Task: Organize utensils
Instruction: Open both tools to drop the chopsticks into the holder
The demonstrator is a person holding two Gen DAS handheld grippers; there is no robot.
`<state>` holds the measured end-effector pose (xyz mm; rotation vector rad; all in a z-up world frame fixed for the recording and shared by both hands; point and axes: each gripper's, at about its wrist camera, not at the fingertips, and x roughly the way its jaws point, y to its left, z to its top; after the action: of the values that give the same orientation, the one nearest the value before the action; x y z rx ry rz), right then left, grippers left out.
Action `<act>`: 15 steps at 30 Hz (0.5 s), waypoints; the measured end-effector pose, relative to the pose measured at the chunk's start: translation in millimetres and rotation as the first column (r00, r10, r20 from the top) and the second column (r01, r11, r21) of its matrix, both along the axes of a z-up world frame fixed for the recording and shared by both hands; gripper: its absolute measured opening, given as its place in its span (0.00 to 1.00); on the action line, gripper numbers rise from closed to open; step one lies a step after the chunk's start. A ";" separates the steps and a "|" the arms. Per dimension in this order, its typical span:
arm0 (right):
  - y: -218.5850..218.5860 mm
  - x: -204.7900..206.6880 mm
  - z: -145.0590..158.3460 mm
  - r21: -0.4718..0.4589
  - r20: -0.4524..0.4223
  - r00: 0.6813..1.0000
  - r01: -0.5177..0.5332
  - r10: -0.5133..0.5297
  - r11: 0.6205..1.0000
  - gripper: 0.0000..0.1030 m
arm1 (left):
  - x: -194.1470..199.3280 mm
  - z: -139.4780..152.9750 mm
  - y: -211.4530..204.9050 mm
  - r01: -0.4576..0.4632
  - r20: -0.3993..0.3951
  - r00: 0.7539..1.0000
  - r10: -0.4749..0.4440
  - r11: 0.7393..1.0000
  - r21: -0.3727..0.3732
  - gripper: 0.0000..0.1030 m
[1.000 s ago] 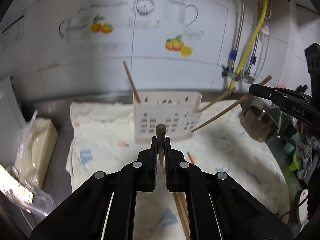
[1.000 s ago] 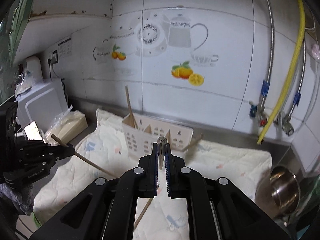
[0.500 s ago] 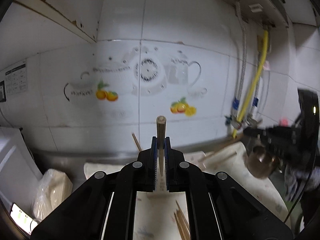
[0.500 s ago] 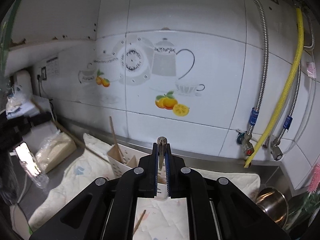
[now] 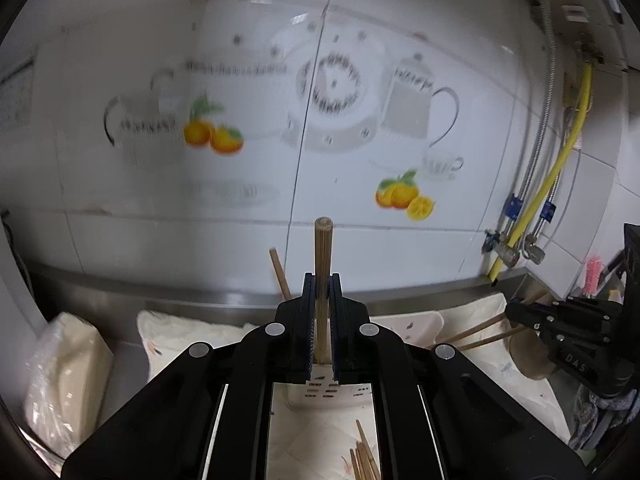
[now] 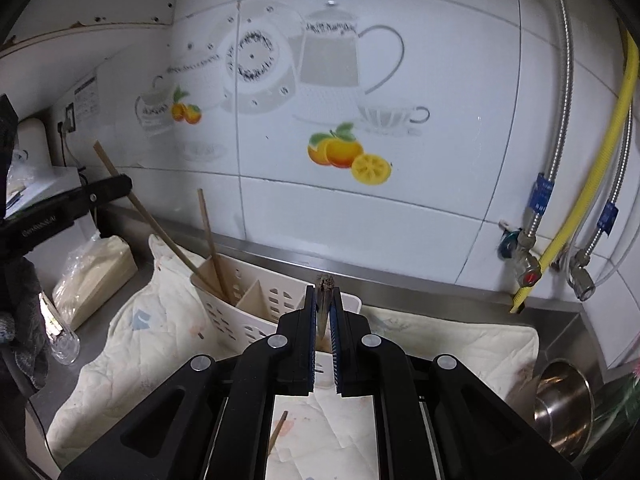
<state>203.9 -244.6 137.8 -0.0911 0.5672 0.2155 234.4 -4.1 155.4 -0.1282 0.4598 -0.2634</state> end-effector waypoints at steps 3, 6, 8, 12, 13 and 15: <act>-2.3 6.8 -4.4 0.005 -0.012 1.000 0.009 -0.009 1.000 0.06 | 11.6 -11.9 0.4 0.011 -0.045 0.999 -0.011 1.000 -0.010 0.05; -5.1 9.0 -5.9 0.014 -0.009 1.000 0.015 -0.015 1.000 0.07 | 13.3 -17.0 1.6 0.012 -0.057 0.998 -0.013 1.000 -0.015 0.07; -6.9 6.5 -3.1 0.014 0.008 1.000 0.024 -0.024 1.000 0.08 | 12.7 -17.3 2.4 0.016 -0.052 0.999 -0.017 1.000 -0.017 0.07; -8.6 -5.0 8.0 0.011 0.044 0.999 0.029 -0.029 1.000 0.12 | 3.0 -12.0 3.2 0.011 -0.037 0.999 -0.011 1.000 -0.016 0.18; -8.3 -9.0 11.1 0.010 0.054 0.998 0.029 -0.029 1.000 0.14 | 0.2 -10.0 3.6 0.013 -0.033 0.999 -0.014 1.000 -0.014 0.19; -8.2 -19.6 18.3 0.013 0.077 0.997 0.028 -0.029 1.000 0.16 | -8.9 -6.9 2.4 0.014 -0.028 1.000 -0.014 1.000 -0.004 0.23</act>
<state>184.2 -252.9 156.1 -0.0794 0.4897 0.1863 225.4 -1.8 148.5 -0.1323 0.4880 -0.2769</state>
